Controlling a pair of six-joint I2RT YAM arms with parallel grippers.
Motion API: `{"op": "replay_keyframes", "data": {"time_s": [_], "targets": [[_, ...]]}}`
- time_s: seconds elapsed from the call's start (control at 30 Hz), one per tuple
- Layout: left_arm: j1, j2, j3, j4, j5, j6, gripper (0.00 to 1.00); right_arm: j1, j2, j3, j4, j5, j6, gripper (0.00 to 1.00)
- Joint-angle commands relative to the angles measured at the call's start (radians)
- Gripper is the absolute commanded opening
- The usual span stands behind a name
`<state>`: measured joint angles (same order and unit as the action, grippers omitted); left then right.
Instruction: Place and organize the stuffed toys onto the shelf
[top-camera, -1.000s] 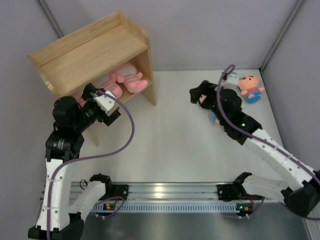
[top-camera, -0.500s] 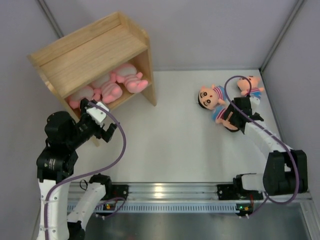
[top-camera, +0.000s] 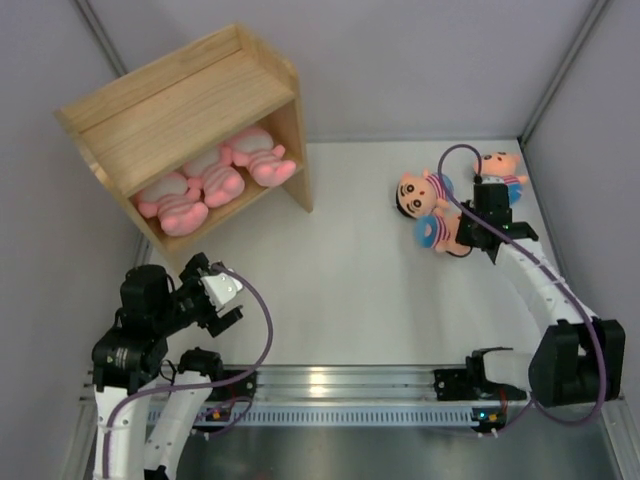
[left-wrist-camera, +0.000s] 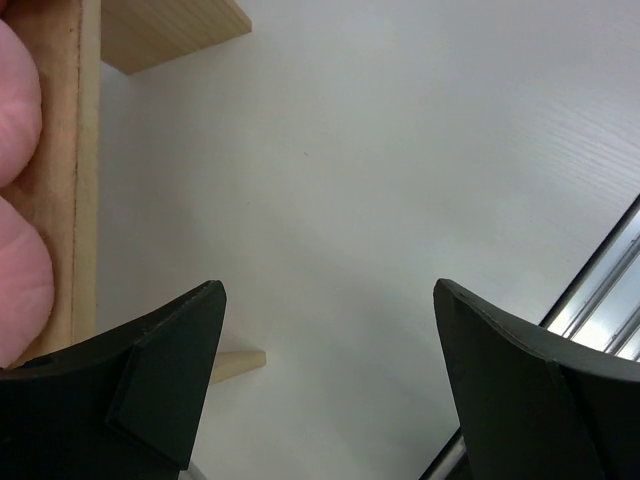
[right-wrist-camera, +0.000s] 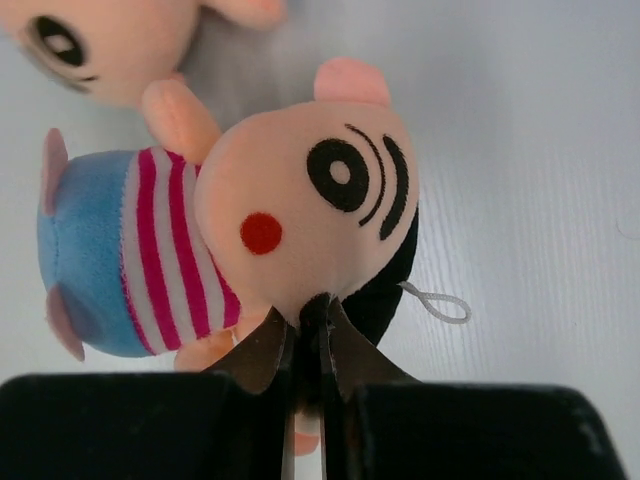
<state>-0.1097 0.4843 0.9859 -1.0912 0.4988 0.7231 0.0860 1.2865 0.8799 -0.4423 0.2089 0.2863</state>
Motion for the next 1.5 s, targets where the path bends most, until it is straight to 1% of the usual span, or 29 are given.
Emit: {"op": "replay_keyframes", "data": {"time_s": [0.0, 0.03, 0.13, 0.17, 0.2, 0.23, 0.3, 0.33, 0.4, 0.47, 0.53, 0.57, 0.6, 0.7, 0.8, 0.93, 1.03, 1.1, 1.13, 1.17, 1.2, 1.23, 1.27, 1.3, 1.33, 1.37, 1.4, 1.43, 1.47], "targets": [[-0.002, -0.036, 0.003, -0.032, 0.084, 0.151, 0.91, 0.052, -0.145, 0.126, -0.133, -0.273, -0.197, 0.0], [-0.002, -0.042, 0.008, -0.038, 0.113, 0.163, 0.93, 0.116, -0.163, 0.152, -0.153, -0.354, -0.264, 0.0], [-0.002, -0.039, 0.033, -0.038, 0.162, 0.206, 0.93, 0.277, -0.211, 0.206, -0.161, -0.417, -0.354, 0.0], [-0.002, -0.036, 0.043, -0.038, 0.199, 0.214, 0.94, 0.41, -0.202, 0.221, -0.147, -0.437, -0.355, 0.0], [-0.002, -0.036, 0.046, -0.038, 0.214, 0.228, 0.94, 0.472, -0.188, 0.24, -0.124, -0.454, -0.349, 0.0], [-0.002, -0.036, 0.051, -0.038, 0.233, 0.233, 0.94, 0.571, -0.171, 0.29, -0.084, -0.473, -0.339, 0.0], [-0.002, -0.041, 0.065, -0.038, 0.277, 0.233, 0.95, 0.656, -0.092, 0.349, -0.049, -0.473, -0.334, 0.0], [-0.002, -0.042, 0.071, -0.038, 0.291, 0.23, 0.95, 0.726, -0.058, 0.422, -0.041, -0.488, -0.352, 0.0], [-0.002, -0.05, 0.088, -0.038, 0.326, 0.22, 0.96, 0.782, 0.046, 0.497, -0.045, -0.514, -0.377, 0.0], [-0.002, -0.059, 0.102, -0.038, 0.346, 0.213, 0.98, 0.846, 0.146, 0.611, -0.071, -0.542, -0.415, 0.0], [-0.002, -0.07, 0.111, -0.036, 0.382, 0.199, 0.99, 0.902, 0.21, 0.716, -0.09, -0.549, -0.44, 0.0], [-0.002, -0.073, 0.114, -0.036, 0.394, 0.19, 0.99, 0.916, 0.264, 0.75, -0.107, -0.551, -0.446, 0.0], [-0.002, -0.079, 0.115, -0.038, 0.426, 0.167, 0.99, 0.929, 0.287, 0.804, -0.11, -0.557, -0.45, 0.0], [-0.002, -0.079, 0.106, -0.036, 0.46, 0.138, 0.98, 0.966, 0.367, 0.885, -0.118, -0.592, -0.469, 0.0], [-0.002, -0.067, 0.105, -0.036, 0.439, 0.139, 0.98, 0.991, 0.381, 0.918, -0.116, -0.624, -0.493, 0.0], [-0.002, -0.053, 0.111, -0.036, 0.382, 0.18, 0.94, 1.014, 0.366, 0.907, -0.092, -0.701, -0.527, 0.0], [-0.002, -0.043, 0.125, -0.038, 0.363, 0.2, 0.81, 1.018, 0.346, 0.883, -0.069, -0.723, -0.535, 0.0], [-0.002, -0.039, 0.131, -0.038, 0.353, 0.216, 0.49, 1.02, 0.329, 0.861, -0.047, -0.738, -0.524, 0.0], [-0.002, -0.036, 0.134, -0.038, 0.347, 0.22, 0.31, 1.02, 0.321, 0.855, -0.027, -0.741, -0.52, 0.0], [-0.002, -0.033, 0.143, -0.038, 0.339, 0.234, 0.17, 1.02, 0.306, 0.849, -0.018, -0.74, -0.513, 0.0], [-0.002, -0.027, 0.154, -0.036, 0.33, 0.242, 0.0, 1.02, 0.297, 0.837, -0.007, -0.715, -0.497, 0.07], [-0.001, -0.023, 0.183, -0.036, 0.323, 0.246, 0.0, 1.017, 0.287, 0.825, 0.003, -0.691, -0.489, 0.15], [-0.001, -0.003, 0.204, -0.035, 0.31, 0.266, 0.0, 1.018, 0.255, 0.806, 0.04, -0.662, -0.48, 0.4], [-0.001, 0.011, 0.232, -0.033, 0.302, 0.271, 0.0, 1.018, 0.234, 0.76, 0.062, -0.576, -0.461, 0.58], [-0.001, 0.029, 0.297, -0.027, 0.293, 0.274, 0.0, 1.018, 0.187, 0.731, 0.088, -0.527, -0.449, 0.72], [0.001, 0.046, 0.331, -0.013, 0.281, 0.235, 0.0, 1.018, 0.16, 0.7, 0.149, -0.479, -0.441, 0.76], [0.001, 0.078, 0.364, 0.054, 0.247, 0.204, 0.0, 1.017, 0.134, 0.635, 0.175, -0.385, -0.421, 0.81], [0.001, 0.092, 0.422, 0.089, 0.23, 0.173, 0.0, 1.014, 0.079, 0.602, 0.209, -0.341, -0.411, 0.89], [0.001, 0.103, 0.447, 0.135, 0.209, 0.124, 0.0, 1.012, 0.05, 0.57, 0.255, -0.304, -0.4, 0.91]]}}
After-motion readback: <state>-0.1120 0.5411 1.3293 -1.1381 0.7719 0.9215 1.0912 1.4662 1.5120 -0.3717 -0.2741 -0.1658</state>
